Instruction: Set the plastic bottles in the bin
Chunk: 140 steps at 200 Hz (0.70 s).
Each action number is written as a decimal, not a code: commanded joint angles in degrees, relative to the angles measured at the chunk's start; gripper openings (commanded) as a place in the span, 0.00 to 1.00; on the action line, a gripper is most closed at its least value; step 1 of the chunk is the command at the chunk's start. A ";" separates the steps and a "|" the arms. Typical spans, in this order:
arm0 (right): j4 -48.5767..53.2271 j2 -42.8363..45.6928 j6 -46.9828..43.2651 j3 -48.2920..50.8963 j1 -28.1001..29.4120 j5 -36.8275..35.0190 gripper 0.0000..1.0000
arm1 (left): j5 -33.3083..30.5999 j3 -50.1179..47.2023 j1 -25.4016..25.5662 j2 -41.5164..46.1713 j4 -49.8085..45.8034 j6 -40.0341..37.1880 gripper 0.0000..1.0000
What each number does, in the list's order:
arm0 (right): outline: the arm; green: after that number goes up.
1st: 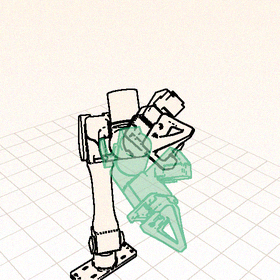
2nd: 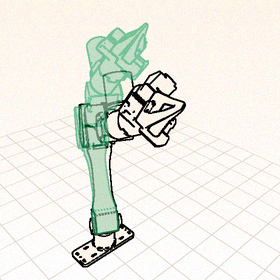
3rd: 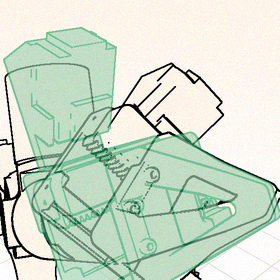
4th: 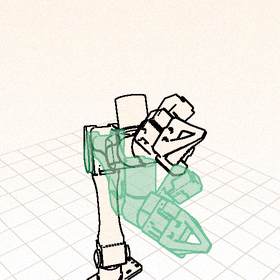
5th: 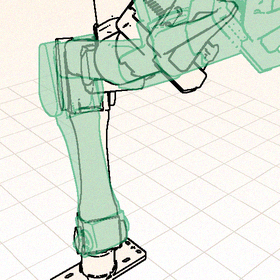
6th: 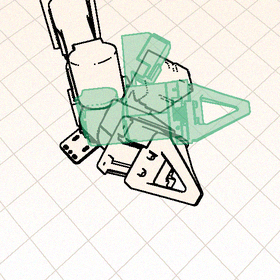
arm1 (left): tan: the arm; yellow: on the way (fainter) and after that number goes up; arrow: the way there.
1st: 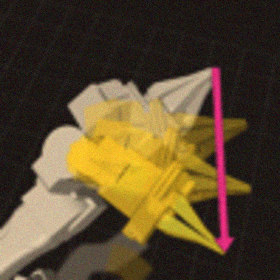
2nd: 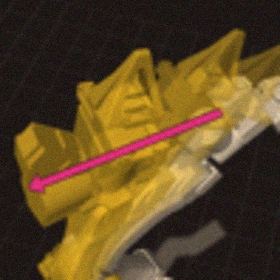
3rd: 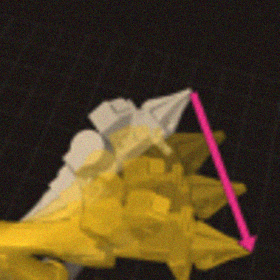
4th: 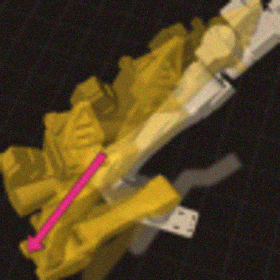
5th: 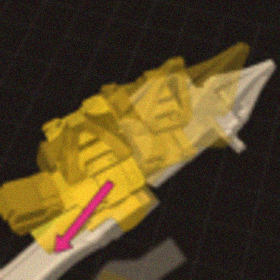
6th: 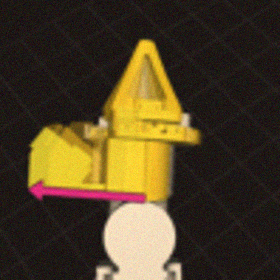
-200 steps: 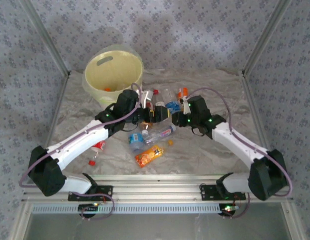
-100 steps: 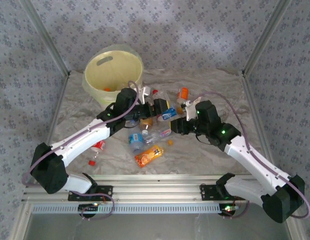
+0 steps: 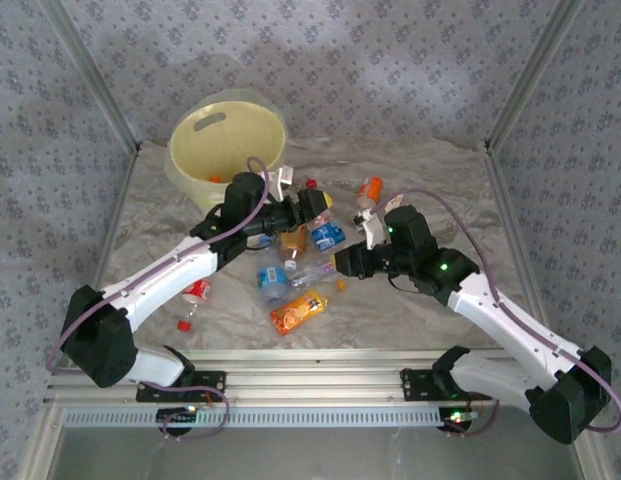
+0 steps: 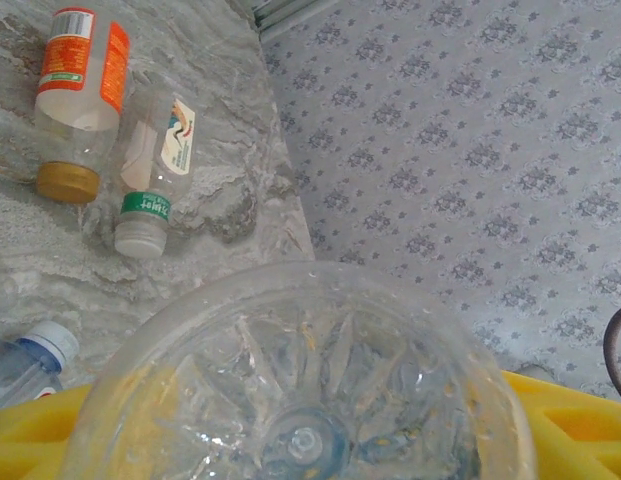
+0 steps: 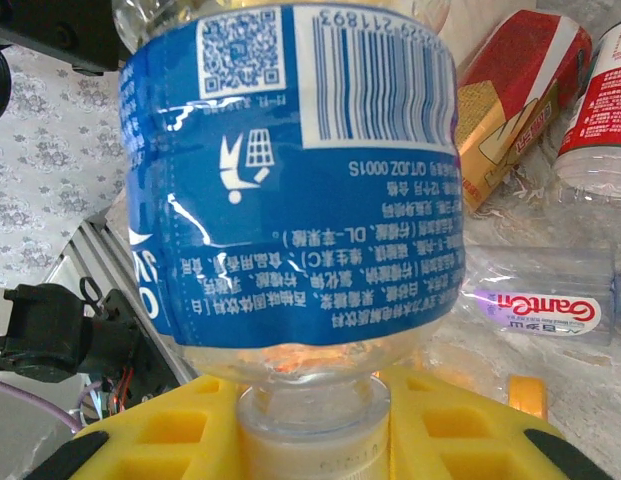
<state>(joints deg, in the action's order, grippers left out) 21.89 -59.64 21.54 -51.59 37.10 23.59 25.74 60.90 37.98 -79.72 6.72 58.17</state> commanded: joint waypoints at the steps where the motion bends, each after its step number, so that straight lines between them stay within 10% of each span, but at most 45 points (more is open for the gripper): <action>1: 1.15 -0.95 -0.18 -1.10 0.74 -1.13 0.33 | 1.17 -0.34 -0.05 1.93 2.46 -0.64 0.70; 45: 0.96 -1.08 -0.19 -1.40 1.81 -3.14 0.38 | 0.41 0.22 -0.07 2.97 1.25 -1.69 0.62; 140: -0.88 7.40 0.04 -2.74 2.05 -6.61 1.00 | 2.13 10.91 -2.37 4.71 -12.66 -14.17 0.59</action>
<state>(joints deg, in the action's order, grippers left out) 21.87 -54.83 21.47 -51.79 39.03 18.79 25.96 65.39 36.38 -77.10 -1.52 50.50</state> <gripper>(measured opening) 0.972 0.593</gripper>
